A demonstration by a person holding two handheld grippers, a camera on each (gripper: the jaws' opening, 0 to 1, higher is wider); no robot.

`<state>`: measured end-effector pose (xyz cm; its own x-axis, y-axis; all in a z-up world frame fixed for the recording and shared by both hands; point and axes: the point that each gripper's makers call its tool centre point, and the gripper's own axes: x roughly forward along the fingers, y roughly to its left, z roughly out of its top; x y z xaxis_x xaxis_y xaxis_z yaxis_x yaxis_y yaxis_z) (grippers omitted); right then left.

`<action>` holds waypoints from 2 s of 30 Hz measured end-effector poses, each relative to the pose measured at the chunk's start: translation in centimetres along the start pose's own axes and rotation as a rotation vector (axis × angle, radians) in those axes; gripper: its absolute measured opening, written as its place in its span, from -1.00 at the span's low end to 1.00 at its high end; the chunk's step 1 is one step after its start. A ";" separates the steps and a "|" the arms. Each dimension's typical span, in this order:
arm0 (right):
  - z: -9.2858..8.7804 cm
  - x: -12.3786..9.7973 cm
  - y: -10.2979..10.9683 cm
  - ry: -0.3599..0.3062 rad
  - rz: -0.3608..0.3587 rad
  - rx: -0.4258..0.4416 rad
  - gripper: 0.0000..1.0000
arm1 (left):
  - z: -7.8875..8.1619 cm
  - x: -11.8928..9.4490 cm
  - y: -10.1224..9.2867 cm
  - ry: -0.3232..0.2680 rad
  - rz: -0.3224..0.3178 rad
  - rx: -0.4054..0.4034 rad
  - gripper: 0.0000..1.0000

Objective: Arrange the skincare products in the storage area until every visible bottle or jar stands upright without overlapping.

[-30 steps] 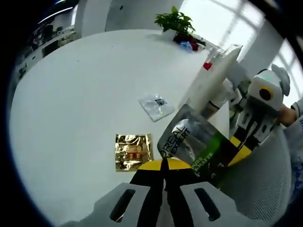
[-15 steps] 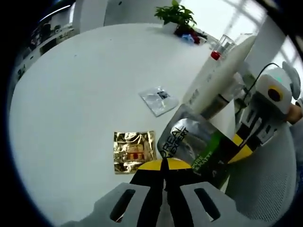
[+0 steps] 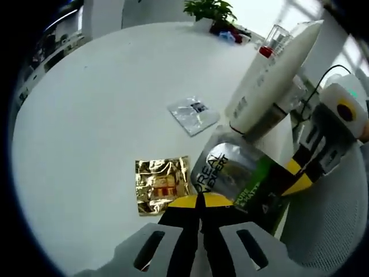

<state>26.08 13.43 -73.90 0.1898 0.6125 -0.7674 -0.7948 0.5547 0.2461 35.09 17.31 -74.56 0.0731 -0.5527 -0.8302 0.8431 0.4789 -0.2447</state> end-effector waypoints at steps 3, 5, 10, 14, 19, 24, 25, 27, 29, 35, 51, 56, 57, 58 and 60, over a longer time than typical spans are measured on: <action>-0.2 -0.2 -0.3 0.001 -0.008 0.009 -0.86 | -0.2 0.1 0.2 0.006 0.001 -0.008 -1.00; -0.5 -0.5 -0.7 0.007 -0.025 0.015 -0.81 | -0.3 0.1 0.4 0.008 0.008 -0.006 -1.00; -1.2 -1.5 -1.3 0.025 -0.078 -0.009 -0.78 | -0.3 0.1 0.6 0.007 0.006 -0.008 -1.00; -1.4 -1.9 -1.5 0.021 -0.107 -0.026 -0.73 | -0.2 0.2 0.7 0.010 0.009 0.006 -1.00; -0.5 -2.1 -1.0 0.015 -0.134 -0.096 -0.70 | -0.2 0.2 0.8 0.010 0.011 0.003 -1.00; 0.6 -0.7 0.0 0.008 -0.120 -0.159 -0.58 | -0.2 0.3 1.0 0.008 0.012 -0.002 -1.00; 0.7 -0.3 0.1 0.014 -0.118 -0.171 -0.58 | -0.2 0.3 1.1 0.008 0.012 -0.002 -1.00; 0.8 0.2 0.3 0.018 -0.115 -0.183 -0.56 | -0.1 0.3 1.1 0.005 0.014 -0.002 -1.00; 0.6 0.7 0.6 0.038 -0.104 -0.199 -0.55 | -0.1 0.3 1.2 0.004 0.013 -0.004 -1.00; 0.1 1.6 0.1 0.083 -0.107 -0.224 -0.55 | 0.2 0.5 1.6 -0.005 0.015 -0.012 -1.00; 0.9 2.0 -1.3 0.095 -0.174 -0.264 -0.57 | 1.2 0.6 3.0 -0.045 0.044 -0.007 -1.00; 1.2 2.1 -1.6 0.079 -0.189 -0.260 -0.56 | 1.6 0.7 3.5 -0.058 0.057 -0.008 -1.00; 1.3 2.1 -1.7 0.075 -0.195 -0.260 -0.56 | 1.7 0.7 3.6 -0.061 0.057 -0.009 -1.00; 1.3 2.1 -1.7 0.074 -0.200 -0.261 -0.56 | 1.8 0.8 3.7 -0.063 0.059 -0.011 -1.00; 1.3 2.1 -1.9 0.075 -0.208 -0.261 -0.55 | 1.9 0.8 3.8 -0.065 0.062 -0.010 -1.00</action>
<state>28.74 14.46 -75.21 0.3282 0.4529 -0.8290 -0.8660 0.4948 -0.0725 39.33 17.40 -75.21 0.1593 -0.5648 -0.8097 0.8303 0.5203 -0.1995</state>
